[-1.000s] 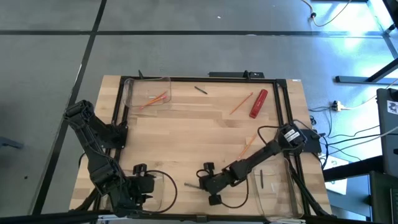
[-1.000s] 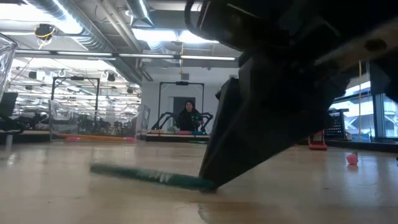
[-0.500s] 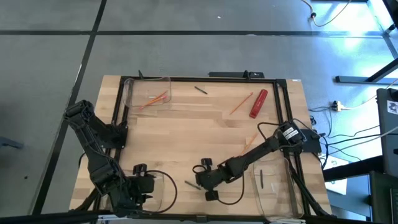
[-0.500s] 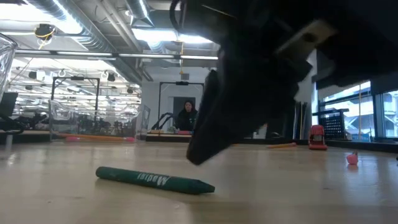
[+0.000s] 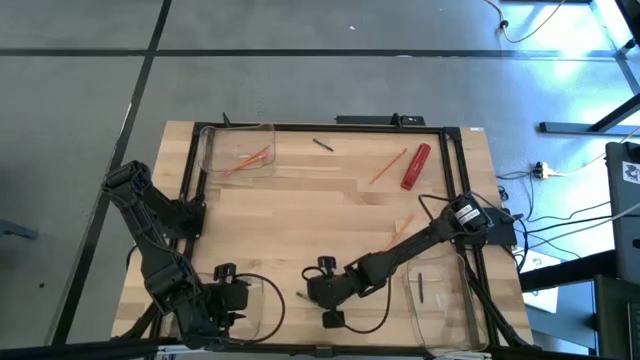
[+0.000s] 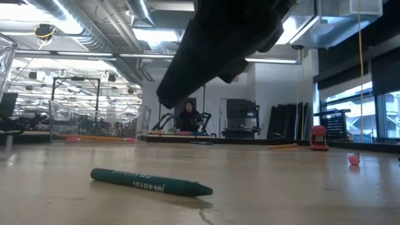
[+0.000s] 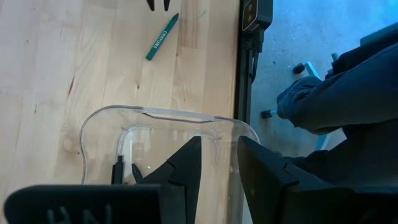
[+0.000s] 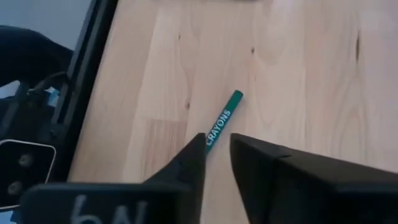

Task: Sort crayons/erasers/pens/pencils in bins
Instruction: Put the green crayon into the bottom right transparent bin

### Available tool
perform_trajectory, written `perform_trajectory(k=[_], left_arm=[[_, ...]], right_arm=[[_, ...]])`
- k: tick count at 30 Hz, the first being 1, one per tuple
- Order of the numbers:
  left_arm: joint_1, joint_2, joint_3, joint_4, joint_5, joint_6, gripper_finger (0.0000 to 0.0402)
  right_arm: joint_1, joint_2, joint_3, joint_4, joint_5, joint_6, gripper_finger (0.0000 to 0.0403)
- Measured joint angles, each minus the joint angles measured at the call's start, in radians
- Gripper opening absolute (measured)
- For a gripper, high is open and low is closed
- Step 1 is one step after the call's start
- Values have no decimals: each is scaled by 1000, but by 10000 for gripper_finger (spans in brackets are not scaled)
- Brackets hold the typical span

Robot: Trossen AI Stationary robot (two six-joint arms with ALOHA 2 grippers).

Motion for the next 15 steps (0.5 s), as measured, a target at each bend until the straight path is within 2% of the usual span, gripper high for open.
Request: perform_trajectory(k=[7,15], left_arm=[[0,0,0,0,0,0,96],[0,0,0,0,0,0,96]], right_arm=[[11,42,0,6,1,-26,145],[9,93,0,15,38,-5,157]])
